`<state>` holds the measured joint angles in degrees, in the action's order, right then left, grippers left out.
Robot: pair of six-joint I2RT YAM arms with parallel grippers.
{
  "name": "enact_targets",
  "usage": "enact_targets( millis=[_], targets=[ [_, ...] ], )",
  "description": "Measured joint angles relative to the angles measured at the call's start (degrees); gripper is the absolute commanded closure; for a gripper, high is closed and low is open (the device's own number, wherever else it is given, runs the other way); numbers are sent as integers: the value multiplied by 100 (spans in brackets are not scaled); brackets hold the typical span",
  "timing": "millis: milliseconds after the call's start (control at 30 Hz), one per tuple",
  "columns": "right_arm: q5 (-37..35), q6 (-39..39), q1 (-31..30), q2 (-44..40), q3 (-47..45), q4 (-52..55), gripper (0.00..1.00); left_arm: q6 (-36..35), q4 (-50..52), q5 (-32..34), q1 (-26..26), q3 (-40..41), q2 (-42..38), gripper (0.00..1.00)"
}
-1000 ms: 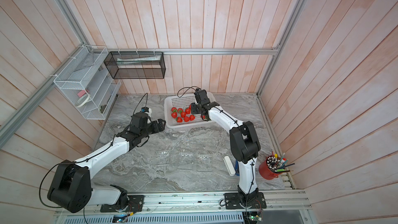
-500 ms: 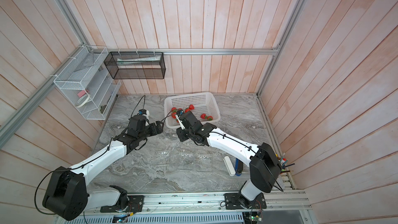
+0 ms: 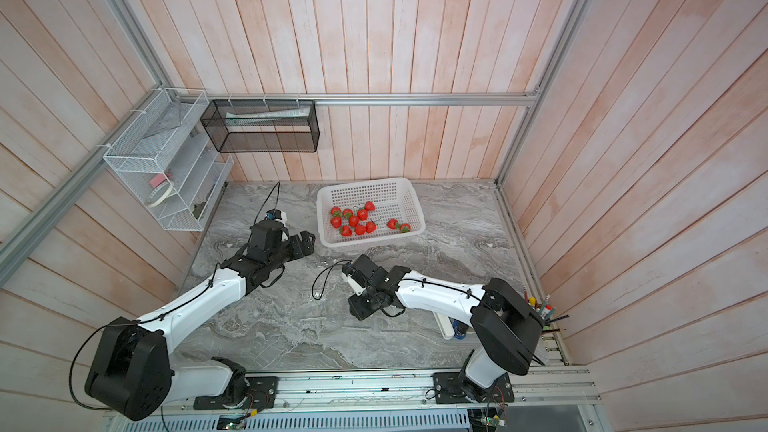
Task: Pack strawberries into containers
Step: Place the strawberry in the packing box.
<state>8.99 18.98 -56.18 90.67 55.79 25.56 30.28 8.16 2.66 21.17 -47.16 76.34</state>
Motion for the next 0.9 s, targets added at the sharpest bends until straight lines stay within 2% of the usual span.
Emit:
enact_targets(
  millis=[33, 267, 600, 700, 900],
  targets=[
    [13, 0, 0, 22, -15, -9, 53, 4, 0, 7, 0, -11, 26, 3],
    [7, 0, -2, 203, -63, -79, 39, 24, 7, 20, -4, -94, 262, 3],
    [-192, -79, 61, 168, 334, 87, 37, -11, 0, 11, -13, -350, 625, 0],
    [-188, -127, 380, 94, 780, 201, 37, -52, -9, -61, -15, -507, 743, 0],
    [7, -140, 1478, 7, 1628, -57, 34, -149, -356, -345, -15, -645, 999, 0]
  ],
)
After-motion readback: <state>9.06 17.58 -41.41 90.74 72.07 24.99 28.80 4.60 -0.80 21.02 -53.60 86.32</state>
